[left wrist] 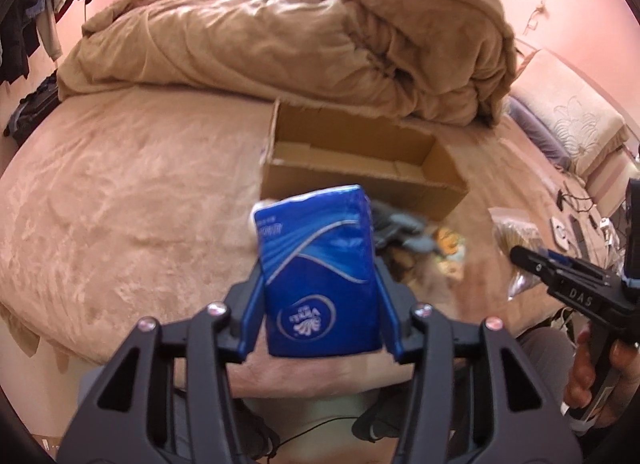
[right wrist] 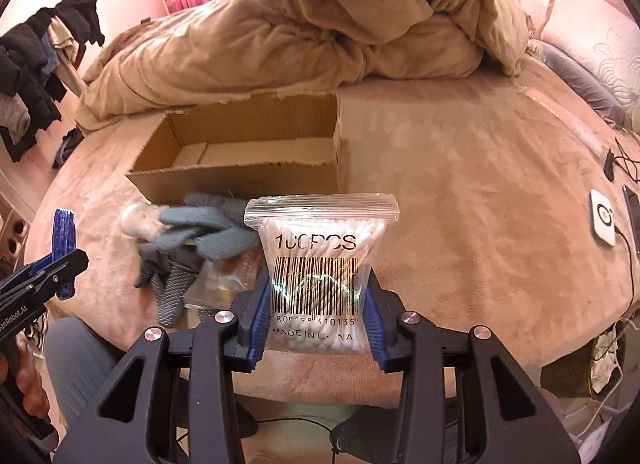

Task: Organize objects
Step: 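Grasp the blue tissue pack with the left tool while the right tool grasps the cotton swab bag, then lower the blue tissue pack into the box with the left tool while the right tool drops the swab bag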

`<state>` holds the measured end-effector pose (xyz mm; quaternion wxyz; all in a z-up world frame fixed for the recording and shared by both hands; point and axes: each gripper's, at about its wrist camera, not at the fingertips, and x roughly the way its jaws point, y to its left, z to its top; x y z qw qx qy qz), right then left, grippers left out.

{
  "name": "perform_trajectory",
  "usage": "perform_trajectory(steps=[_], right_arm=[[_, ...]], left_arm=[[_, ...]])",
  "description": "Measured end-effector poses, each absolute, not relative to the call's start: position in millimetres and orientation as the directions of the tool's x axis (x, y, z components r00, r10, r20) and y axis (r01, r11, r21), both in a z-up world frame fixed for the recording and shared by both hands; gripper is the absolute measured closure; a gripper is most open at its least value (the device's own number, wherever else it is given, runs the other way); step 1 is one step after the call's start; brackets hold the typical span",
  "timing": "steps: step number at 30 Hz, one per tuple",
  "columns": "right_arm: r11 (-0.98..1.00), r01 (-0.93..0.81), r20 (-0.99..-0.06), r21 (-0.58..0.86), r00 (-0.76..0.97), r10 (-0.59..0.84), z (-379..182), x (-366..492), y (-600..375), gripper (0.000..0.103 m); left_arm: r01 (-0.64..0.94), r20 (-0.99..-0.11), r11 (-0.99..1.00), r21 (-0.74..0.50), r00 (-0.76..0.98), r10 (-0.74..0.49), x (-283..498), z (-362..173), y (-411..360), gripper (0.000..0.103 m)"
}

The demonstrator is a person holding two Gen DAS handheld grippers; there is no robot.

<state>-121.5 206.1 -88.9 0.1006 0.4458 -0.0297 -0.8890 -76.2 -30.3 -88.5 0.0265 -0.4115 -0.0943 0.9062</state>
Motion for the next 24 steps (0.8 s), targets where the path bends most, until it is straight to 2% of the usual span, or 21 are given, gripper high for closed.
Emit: perform_trajectory(steps=[5, 15, 24], right_arm=[[-0.975, 0.163, -0.759, 0.151, -0.612, -0.220, -62, -117, 204, 0.060], [-0.951, 0.240, -0.672, 0.197, -0.673, -0.309, 7, -129, 202, 0.060], [-0.937, 0.294, -0.632, 0.188, -0.694, -0.344, 23, -161, 186, 0.060]], left_arm=[[0.003, -0.709, -0.978, -0.207, -0.689, 0.148, -76, -57, -26, 0.053], [-0.058, -0.617, -0.987, -0.153, -0.774, 0.141, -85, 5, -16, 0.053], [-0.098, -0.598, -0.976, -0.195, -0.777, 0.197, -131, 14, -4, 0.053]])
